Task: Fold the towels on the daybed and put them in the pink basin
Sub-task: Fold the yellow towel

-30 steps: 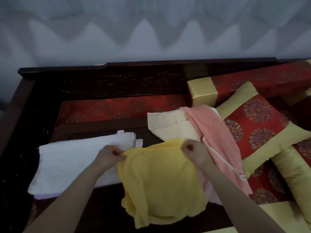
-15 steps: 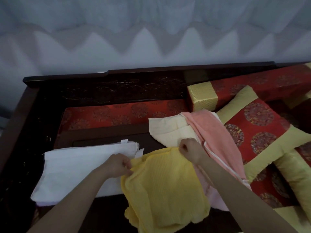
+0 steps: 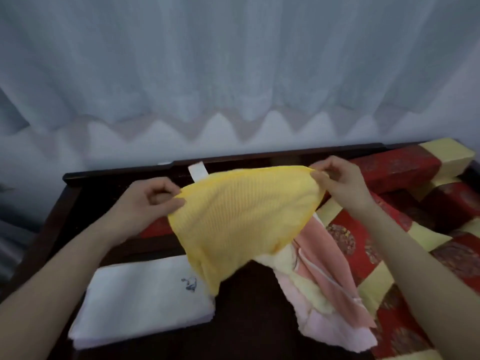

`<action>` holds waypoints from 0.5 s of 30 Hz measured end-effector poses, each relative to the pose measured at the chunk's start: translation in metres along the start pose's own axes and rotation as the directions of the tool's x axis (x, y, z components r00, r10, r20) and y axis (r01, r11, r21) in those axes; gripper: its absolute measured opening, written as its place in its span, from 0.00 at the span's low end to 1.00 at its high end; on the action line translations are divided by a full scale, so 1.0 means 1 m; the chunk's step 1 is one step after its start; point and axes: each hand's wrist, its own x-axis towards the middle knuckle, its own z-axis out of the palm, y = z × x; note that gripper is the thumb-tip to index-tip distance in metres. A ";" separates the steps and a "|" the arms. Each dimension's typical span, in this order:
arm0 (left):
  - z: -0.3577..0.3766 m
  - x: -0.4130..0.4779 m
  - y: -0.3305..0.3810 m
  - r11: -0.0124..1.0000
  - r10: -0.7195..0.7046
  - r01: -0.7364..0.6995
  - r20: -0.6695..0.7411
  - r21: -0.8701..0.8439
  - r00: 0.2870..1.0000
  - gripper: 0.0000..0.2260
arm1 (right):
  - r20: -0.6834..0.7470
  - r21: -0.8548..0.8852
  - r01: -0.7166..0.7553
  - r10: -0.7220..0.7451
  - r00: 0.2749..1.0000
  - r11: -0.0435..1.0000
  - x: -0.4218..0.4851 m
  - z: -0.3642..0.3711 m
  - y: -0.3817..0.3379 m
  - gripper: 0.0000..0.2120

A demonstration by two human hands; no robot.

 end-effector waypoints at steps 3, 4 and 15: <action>-0.027 0.027 0.040 0.972 0.179 -0.171 -0.037 0.160 0.983 0.06 | 0.055 -0.142 0.100 -0.093 0.994 0.985 0.034 -0.033 -0.044 0.03; -0.037 0.034 0.053 0.948 0.240 -0.219 -0.067 0.230 0.968 0.07 | 0.042 -0.150 0.131 -0.126 0.991 0.980 0.041 -0.043 -0.059 0.03; -0.029 -0.020 0.059 0.698 0.393 -0.407 0.160 0.590 0.905 0.05 | 0.449 -0.284 0.219 -0.073 0.891 0.933 -0.014 -0.080 -0.078 0.11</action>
